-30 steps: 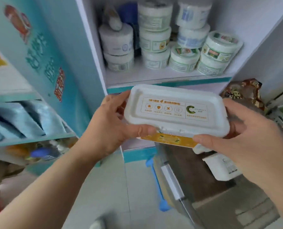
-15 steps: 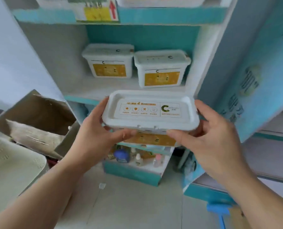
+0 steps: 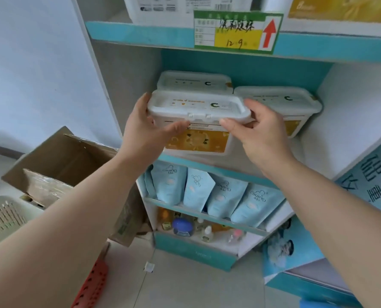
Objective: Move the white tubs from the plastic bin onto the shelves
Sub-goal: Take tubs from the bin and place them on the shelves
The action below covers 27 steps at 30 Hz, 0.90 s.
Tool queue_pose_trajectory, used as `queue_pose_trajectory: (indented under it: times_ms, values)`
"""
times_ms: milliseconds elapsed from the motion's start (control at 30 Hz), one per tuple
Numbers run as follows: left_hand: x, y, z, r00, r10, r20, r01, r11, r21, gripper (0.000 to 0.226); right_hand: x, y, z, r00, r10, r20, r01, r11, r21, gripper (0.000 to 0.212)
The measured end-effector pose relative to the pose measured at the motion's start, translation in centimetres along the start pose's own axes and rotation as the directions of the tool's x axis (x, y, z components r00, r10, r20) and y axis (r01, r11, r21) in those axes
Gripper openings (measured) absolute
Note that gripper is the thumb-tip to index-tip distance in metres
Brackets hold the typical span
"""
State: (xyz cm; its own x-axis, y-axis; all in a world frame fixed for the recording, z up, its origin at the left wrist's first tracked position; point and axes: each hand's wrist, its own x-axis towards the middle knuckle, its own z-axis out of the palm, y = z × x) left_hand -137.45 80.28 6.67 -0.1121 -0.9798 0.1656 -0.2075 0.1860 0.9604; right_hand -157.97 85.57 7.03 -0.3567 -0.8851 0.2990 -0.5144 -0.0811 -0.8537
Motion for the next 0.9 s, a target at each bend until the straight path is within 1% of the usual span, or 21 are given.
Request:
queue_pose_trajectory:
  times_ms: [67,167,200,300,367,433,500,533,600,667,733,800,900]
  values:
    - [1.0,-0.8,0.1,1.000,-0.004,0.006,0.004,1.000,-0.007,0.124,0.7,0.8,1.0,0.999,0.038,0.004,-0.037,0.999,-0.038,0.074]
    - [2.3,-1.9,0.0,0.999,-0.035,0.006,0.035,0.999,-0.010,0.095,1.5,1.2,2.5,0.999,0.038,0.020,-0.037,0.997,-0.070,0.072]
    - [2.5,-2.2,0.1,0.999,-0.036,0.002,0.036,0.999,0.004,0.090,1.8,1.3,2.9,0.999,0.035,0.018,-0.033,0.996,-0.080,0.070]
    - [2.7,-3.3,0.3,0.999,-0.036,-0.014,0.036,0.999,0.019,0.087,2.0,1.3,3.6,0.999,0.019,0.030,-0.015,0.990,-0.138,0.066]
    - [2.1,-3.0,0.8,0.998,-0.033,-0.044,0.036,0.997,0.061,0.085,1.6,1.2,3.5,0.999,0.004,0.054,0.005,0.988,-0.155,0.066]
    - [1.1,-2.7,1.4,0.994,-0.034,-0.108,0.048,0.991,0.128,0.083,0.9,1.0,3.1,0.996,0.004,0.088,0.010,0.986,-0.166,0.070]
    - [-0.2,-2.4,2.0,0.987,-0.027,-0.157,0.059,0.978,0.199,0.093,-0.2,0.8,2.1,0.991,-0.010,0.135,0.036,0.980,-0.195,0.072]
    - [-1.0,-2.0,2.3,0.985,-0.032,-0.170,0.074,0.967,0.245,0.098,-0.9,0.7,1.5,0.988,-0.019,0.153,0.054,0.972,-0.228,0.070]
    - [-3.3,-1.2,3.2,0.984,-0.005,-0.181,0.075,0.922,0.381,0.098,-2.6,0.5,-0.3,0.985,-0.031,0.170,0.084,0.946,-0.315,0.063]
    - [-5.8,-0.4,4.3,0.986,0.084,-0.141,0.008,0.834,0.552,0.089,-4.6,0.5,-2.4,0.981,-0.041,0.191,0.116,0.910,-0.398,0.059]
    - [-8.4,0.4,5.8,0.989,0.146,-0.028,-0.092,0.749,0.656,0.077,-6.9,0.6,-4.7,0.972,-0.055,0.230,0.159,0.872,-0.463,0.058]
    - [-10.9,1.2,7.4,0.980,0.183,0.083,-0.188,0.693,0.696,0.065,-9.2,1.0,-7.0,0.960,-0.070,0.272,0.208,0.829,-0.519,0.057]
    - [-14.8,2.4,10.8,0.941,0.244,0.233,-0.336,0.619,0.710,0.048,-13.2,2.4,-11.6,0.959,-0.067,0.276,0.220,0.789,-0.574,0.048]
